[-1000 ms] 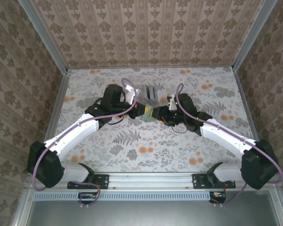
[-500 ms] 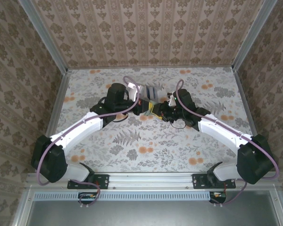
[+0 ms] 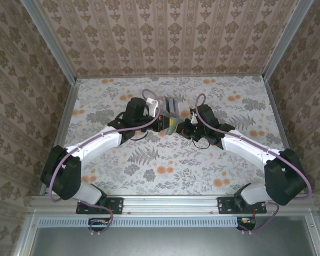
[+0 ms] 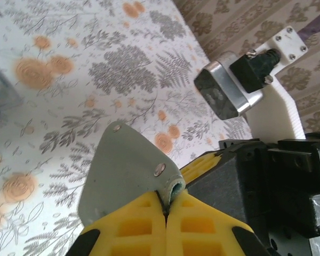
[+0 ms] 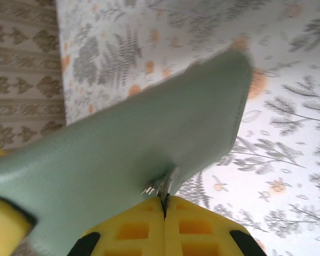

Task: Put the credit cards into the card holder

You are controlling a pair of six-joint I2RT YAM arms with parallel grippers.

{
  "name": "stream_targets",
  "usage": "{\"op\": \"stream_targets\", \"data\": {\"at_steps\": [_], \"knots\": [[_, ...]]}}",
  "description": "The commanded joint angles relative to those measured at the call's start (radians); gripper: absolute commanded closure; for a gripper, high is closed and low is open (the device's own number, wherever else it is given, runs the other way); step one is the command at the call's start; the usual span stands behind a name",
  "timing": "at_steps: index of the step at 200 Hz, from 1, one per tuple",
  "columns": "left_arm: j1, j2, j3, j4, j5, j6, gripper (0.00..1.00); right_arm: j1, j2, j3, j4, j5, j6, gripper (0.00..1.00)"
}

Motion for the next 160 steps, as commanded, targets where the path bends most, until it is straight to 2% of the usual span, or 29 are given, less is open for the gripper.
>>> {"op": "stream_targets", "data": {"at_steps": [1,24,41,63,71,85,93,107,129,150,160], "knots": [[0.001,-0.078,-0.033,0.058,-0.065,-0.061,1.00,-0.015,-0.004,-0.071,-0.016,0.083,0.051,1.00],[0.024,-0.090,-0.096,0.056,-0.164,-0.156,1.00,-0.017,-0.041,-0.126,0.012,0.087,0.077,1.00],[0.045,-0.072,-0.139,0.074,-0.145,-0.236,1.00,-0.017,-0.044,-0.138,0.006,0.077,0.064,1.00],[0.028,-0.053,-0.223,0.156,-0.131,-0.302,1.00,-0.017,-0.047,-0.150,0.014,0.043,0.024,1.00],[0.021,-0.043,-0.244,0.167,-0.127,-0.331,0.92,-0.017,-0.046,-0.162,0.023,0.041,0.007,1.00],[0.014,-0.029,-0.287,0.180,-0.113,-0.372,0.66,-0.017,-0.044,-0.172,0.030,0.029,-0.044,1.00],[0.008,-0.030,-0.320,0.191,-0.119,-0.388,0.58,-0.016,-0.041,-0.172,0.025,0.022,-0.092,1.00],[0.002,-0.041,-0.388,0.230,-0.138,-0.419,0.53,-0.016,-0.036,-0.174,-0.001,0.038,-0.163,1.00],[0.007,-0.062,-0.445,0.221,-0.131,-0.416,0.51,-0.017,-0.027,-0.189,-0.040,0.068,-0.252,1.00],[0.005,-0.090,-0.448,0.175,-0.125,-0.363,0.50,-0.017,-0.040,-0.203,-0.066,0.061,-0.316,1.00],[0.001,-0.092,-0.426,0.149,-0.108,-0.297,0.49,-0.018,-0.059,-0.221,-0.047,0.045,-0.341,1.00]]}}
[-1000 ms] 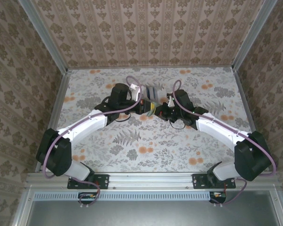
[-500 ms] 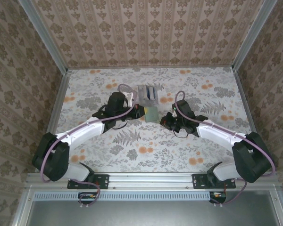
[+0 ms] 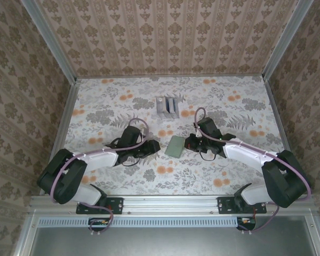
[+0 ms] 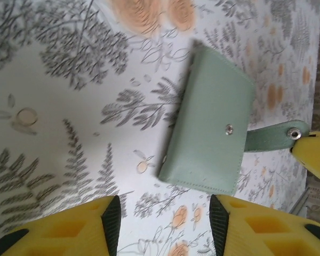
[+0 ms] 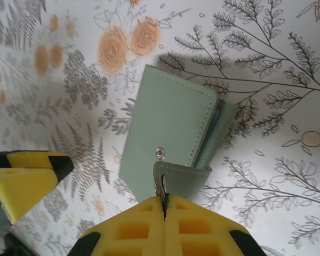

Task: Put the credit cards into the card holder

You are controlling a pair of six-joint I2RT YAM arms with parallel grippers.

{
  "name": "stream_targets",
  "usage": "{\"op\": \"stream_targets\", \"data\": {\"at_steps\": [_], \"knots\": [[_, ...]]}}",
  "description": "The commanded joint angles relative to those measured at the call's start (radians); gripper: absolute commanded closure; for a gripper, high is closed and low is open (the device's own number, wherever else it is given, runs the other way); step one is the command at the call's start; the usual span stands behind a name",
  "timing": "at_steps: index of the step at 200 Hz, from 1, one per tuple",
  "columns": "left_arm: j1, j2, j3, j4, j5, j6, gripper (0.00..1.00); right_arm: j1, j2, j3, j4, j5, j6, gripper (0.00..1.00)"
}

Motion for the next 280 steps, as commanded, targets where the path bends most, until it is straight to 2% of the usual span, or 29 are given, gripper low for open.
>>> {"op": "stream_targets", "data": {"at_steps": [1,25,46,86,126,180,214,241,277,280], "knots": [[-0.009,-0.044,0.035,-0.014,0.019,0.086,0.49,-0.005,-0.032,-0.035,-0.026,-0.001,-0.125,1.00],[-0.044,-0.019,0.147,-0.149,0.029,0.255,0.48,-0.007,-0.091,-0.077,0.104,-0.146,-0.143,1.00],[-0.045,0.000,0.165,-0.094,0.071,0.252,0.48,-0.007,-0.126,-0.064,0.131,-0.190,-0.151,1.00],[-0.045,0.068,0.196,-0.109,0.093,0.245,0.46,-0.006,-0.105,-0.005,0.127,-0.235,-0.198,1.00],[-0.043,0.130,0.210,-0.072,0.132,0.239,0.40,-0.006,-0.055,0.032,0.162,-0.260,-0.187,1.00],[-0.036,0.190,0.233,-0.041,0.172,0.244,0.42,-0.006,0.010,0.070,0.175,-0.261,-0.204,1.00],[-0.019,0.189,0.249,-0.075,0.171,0.254,0.41,-0.007,0.010,0.064,0.216,-0.258,-0.180,1.00],[-0.008,0.206,0.248,-0.037,0.216,0.233,0.39,-0.006,0.042,0.080,0.222,-0.273,-0.165,1.00],[-0.008,0.239,0.265,-0.033,0.219,0.230,0.38,-0.006,0.042,0.102,0.207,-0.275,-0.168,1.00],[-0.008,0.241,0.264,-0.029,0.245,0.229,0.38,-0.006,0.043,0.103,0.205,-0.276,-0.168,1.00]]}}
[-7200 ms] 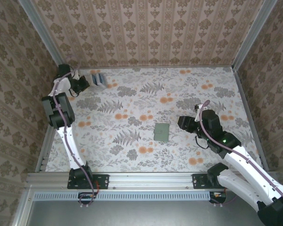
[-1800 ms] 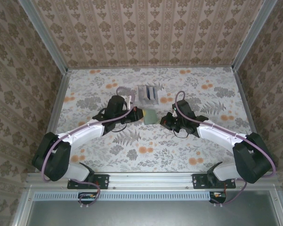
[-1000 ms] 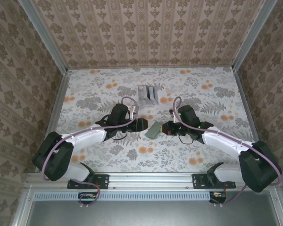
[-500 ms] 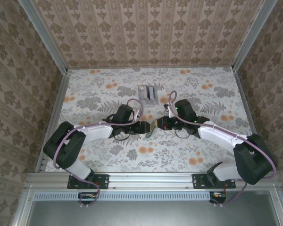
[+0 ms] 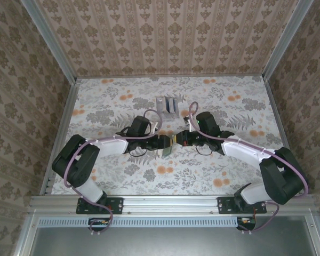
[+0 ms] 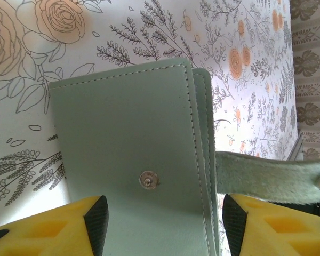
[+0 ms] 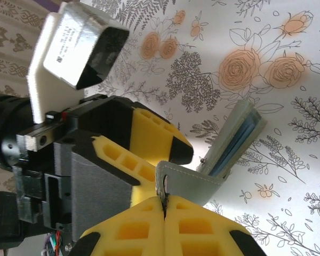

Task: Put the credit cards into the card holder

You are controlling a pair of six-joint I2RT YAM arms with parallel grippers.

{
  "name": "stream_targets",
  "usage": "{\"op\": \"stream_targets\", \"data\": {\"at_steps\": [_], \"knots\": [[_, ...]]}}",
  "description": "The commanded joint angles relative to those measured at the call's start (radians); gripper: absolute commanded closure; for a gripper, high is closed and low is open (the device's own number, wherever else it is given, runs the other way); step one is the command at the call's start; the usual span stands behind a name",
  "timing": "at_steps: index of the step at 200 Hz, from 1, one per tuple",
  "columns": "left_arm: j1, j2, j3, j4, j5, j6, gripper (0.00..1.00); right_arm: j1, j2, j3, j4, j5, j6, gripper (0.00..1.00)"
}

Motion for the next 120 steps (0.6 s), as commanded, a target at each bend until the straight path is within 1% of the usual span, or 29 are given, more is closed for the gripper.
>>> {"op": "stream_targets", "data": {"at_steps": [1,21,37,62,81,101,120], "knots": [[0.002,0.026,0.030,0.023,0.059,-0.001,0.38,-0.003,0.007,0.048,0.015,-0.031,0.002,1.00],[0.002,0.040,0.034,0.040,0.079,-0.012,0.37,-0.003,0.007,0.052,0.010,-0.034,0.001,1.00],[0.004,0.036,0.036,0.027,0.073,-0.006,0.37,-0.003,0.002,0.051,0.007,-0.030,0.003,1.00],[0.019,0.029,0.018,0.031,0.067,-0.007,0.43,-0.003,-0.004,0.043,0.001,-0.017,-0.004,1.00],[0.036,0.014,-0.007,0.047,0.064,-0.016,0.45,-0.005,-0.006,0.039,-0.013,-0.009,-0.013,1.00],[0.046,-0.009,-0.032,0.057,0.051,-0.018,0.45,-0.004,-0.012,0.036,-0.040,0.007,-0.031,1.00],[0.051,-0.026,-0.048,0.056,0.042,-0.018,0.43,-0.012,-0.012,0.044,-0.074,0.022,-0.049,1.00]]}}
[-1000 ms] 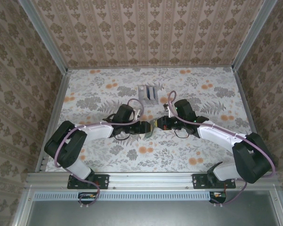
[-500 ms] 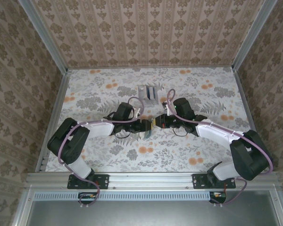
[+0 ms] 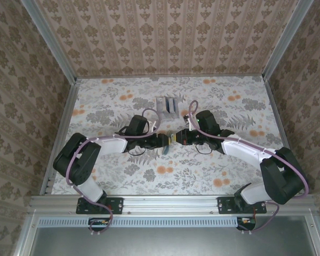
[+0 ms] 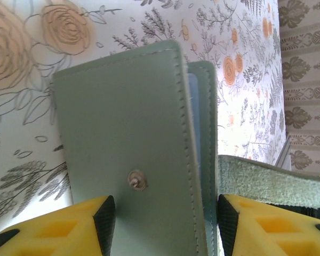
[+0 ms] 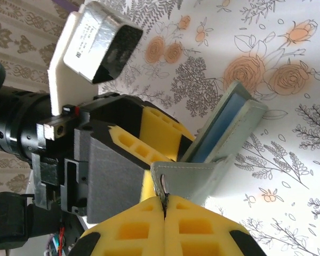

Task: Put the credit cards into the card holder

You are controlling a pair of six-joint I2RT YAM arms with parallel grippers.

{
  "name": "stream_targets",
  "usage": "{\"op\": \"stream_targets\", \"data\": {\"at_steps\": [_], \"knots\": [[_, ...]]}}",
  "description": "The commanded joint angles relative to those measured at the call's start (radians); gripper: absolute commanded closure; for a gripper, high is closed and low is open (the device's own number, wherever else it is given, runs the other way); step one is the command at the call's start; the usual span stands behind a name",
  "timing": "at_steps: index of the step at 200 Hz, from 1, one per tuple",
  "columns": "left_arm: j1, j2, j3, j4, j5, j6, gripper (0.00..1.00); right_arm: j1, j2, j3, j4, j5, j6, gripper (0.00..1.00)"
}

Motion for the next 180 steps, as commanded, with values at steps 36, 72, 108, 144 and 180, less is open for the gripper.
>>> {"op": "stream_targets", "data": {"at_steps": [36,72,108,144,180], "knots": [[0.016,-0.053,-0.052,0.010,-0.039,-0.010,0.42,-0.023,-0.056,0.030,-0.094,0.040,-0.066,1.00],[0.017,-0.065,-0.064,0.019,-0.044,-0.019,0.40,-0.035,-0.067,0.020,-0.115,0.046,-0.080,1.00],[0.019,-0.079,-0.071,0.004,-0.064,-0.020,0.40,-0.043,-0.084,0.005,-0.118,0.052,-0.079,1.00],[0.020,-0.084,-0.075,-0.006,-0.067,-0.021,0.39,-0.055,-0.093,-0.013,-0.123,0.059,-0.080,1.00],[0.018,-0.075,-0.089,0.020,-0.054,-0.031,0.39,-0.060,-0.100,-0.036,-0.116,0.063,-0.078,1.00]]}}
